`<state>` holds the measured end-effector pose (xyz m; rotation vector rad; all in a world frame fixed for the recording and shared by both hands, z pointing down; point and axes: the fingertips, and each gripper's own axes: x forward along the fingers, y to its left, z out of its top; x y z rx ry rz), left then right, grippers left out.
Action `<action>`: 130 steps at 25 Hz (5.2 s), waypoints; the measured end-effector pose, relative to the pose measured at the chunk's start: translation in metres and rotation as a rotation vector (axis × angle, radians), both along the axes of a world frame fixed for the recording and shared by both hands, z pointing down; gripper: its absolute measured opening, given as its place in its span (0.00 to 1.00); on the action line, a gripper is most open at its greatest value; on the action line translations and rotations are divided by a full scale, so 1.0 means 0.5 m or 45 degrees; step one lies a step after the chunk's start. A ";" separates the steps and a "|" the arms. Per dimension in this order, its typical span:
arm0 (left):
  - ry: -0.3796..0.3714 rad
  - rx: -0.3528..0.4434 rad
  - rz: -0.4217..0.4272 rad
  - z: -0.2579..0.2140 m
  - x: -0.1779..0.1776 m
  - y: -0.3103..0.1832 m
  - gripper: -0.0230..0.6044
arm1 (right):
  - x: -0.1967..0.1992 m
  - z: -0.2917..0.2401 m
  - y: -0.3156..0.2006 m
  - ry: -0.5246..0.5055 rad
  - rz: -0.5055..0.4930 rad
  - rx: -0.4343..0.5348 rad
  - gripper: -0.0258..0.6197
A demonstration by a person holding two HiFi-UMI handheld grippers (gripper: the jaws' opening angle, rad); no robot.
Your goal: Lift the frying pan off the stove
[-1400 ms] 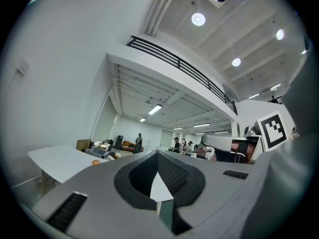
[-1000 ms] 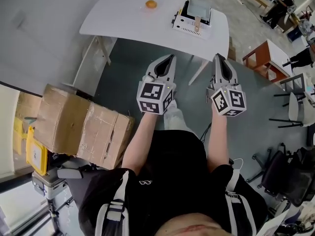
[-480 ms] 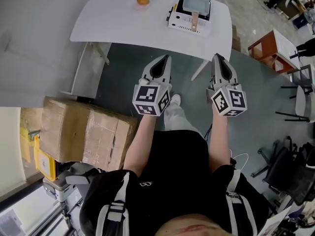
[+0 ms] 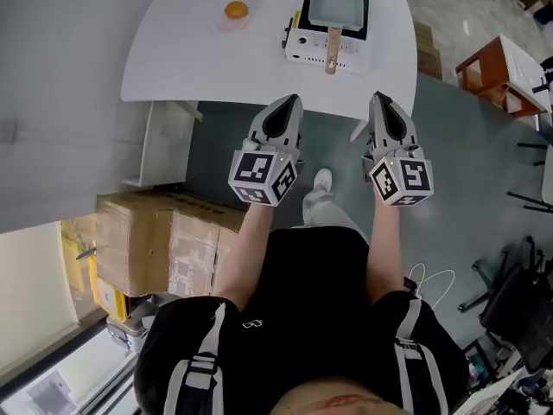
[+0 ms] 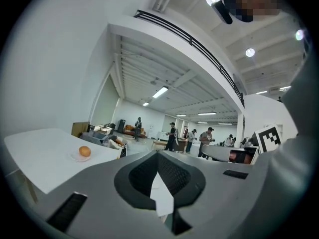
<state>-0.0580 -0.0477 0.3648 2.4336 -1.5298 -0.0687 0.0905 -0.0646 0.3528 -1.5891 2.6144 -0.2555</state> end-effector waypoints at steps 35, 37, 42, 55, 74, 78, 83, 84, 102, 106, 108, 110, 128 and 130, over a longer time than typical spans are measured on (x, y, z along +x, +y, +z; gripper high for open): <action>0.152 -0.147 0.281 0.064 0.078 -0.425 0.05 | 0.002 0.009 -0.351 -0.133 -0.211 0.063 0.04; 0.146 -0.175 0.298 0.077 0.086 -0.436 0.07 | 0.010 0.024 -0.366 -0.150 -0.192 0.040 0.04; 0.145 -0.280 0.311 0.124 0.077 -0.445 0.22 | 0.009 0.058 -0.385 -0.199 -0.190 -0.013 0.04; 0.419 -0.531 0.479 0.213 0.088 -0.451 0.39 | -0.065 0.134 -0.372 -0.321 -0.558 -0.277 0.26; 0.588 -0.727 0.654 0.291 0.141 -0.454 0.39 | -0.130 0.295 -0.320 -0.345 -0.831 -0.748 0.39; 0.586 -0.769 0.714 0.301 0.161 -0.444 0.41 | -0.151 0.308 -0.300 -0.346 -0.910 -0.798 0.39; 0.612 -0.802 0.763 0.306 0.175 -0.438 0.41 | -0.170 0.319 -0.290 -0.372 -0.956 -0.831 0.39; 0.621 -0.810 0.776 0.307 0.180 -0.436 0.39 | -0.174 0.320 -0.288 -0.382 -0.966 -0.839 0.39; 0.610 -0.761 0.724 0.299 0.187 -0.426 0.32 | -0.189 0.317 -0.275 -0.220 -1.048 -0.854 0.39; 0.627 -0.741 0.720 0.292 0.189 -0.420 0.32 | -0.186 0.311 -0.268 -0.190 -1.061 -0.837 0.39; 0.625 -0.720 0.721 0.279 0.188 -0.413 0.32 | -0.185 0.299 -0.261 -0.179 -1.068 -0.819 0.39; 0.614 -0.699 0.725 0.264 0.188 -0.407 0.33 | -0.185 0.286 -0.257 -0.166 -1.073 -0.797 0.39; 0.623 -0.526 0.723 0.141 0.222 -0.354 0.33 | -0.144 0.179 -0.200 -0.095 -1.134 -0.666 0.39; 0.621 -0.521 0.721 0.137 0.223 -0.350 0.33 | -0.144 0.175 -0.196 -0.091 -1.138 -0.663 0.39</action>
